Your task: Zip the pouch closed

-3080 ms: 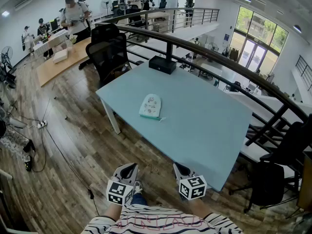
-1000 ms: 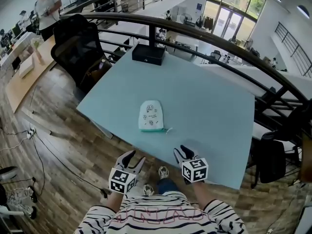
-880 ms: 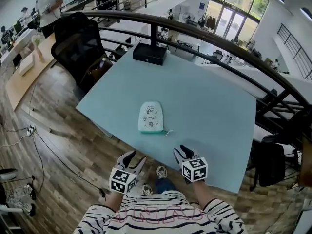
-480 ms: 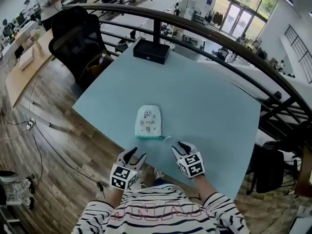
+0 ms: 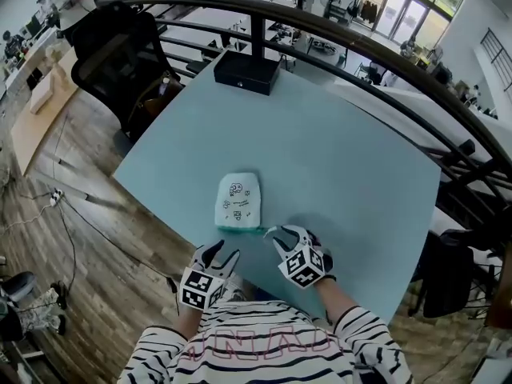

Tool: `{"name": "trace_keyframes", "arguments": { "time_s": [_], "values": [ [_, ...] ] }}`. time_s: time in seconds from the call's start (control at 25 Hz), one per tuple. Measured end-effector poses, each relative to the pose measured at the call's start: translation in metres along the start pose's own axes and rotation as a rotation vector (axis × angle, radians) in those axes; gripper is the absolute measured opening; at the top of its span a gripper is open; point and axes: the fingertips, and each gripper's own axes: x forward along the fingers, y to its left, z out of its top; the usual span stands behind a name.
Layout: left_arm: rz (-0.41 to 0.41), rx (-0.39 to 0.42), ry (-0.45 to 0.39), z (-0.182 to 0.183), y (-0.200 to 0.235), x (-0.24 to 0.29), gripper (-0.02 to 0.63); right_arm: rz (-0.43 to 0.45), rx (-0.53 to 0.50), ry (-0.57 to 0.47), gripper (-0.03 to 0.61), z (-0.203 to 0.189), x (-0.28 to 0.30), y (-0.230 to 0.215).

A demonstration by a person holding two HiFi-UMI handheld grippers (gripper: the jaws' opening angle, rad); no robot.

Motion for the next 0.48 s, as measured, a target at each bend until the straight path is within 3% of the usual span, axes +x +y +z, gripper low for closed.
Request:
{"name": "trace_keyframes", "arguments": {
  "time_s": [0.48],
  "values": [
    [0.007, -0.020, 0.055, -0.006, 0.004, 0.004, 0.173, 0.061, -0.279, 0.045, 0.126, -0.001, 0.033, 0.000]
  ]
}}
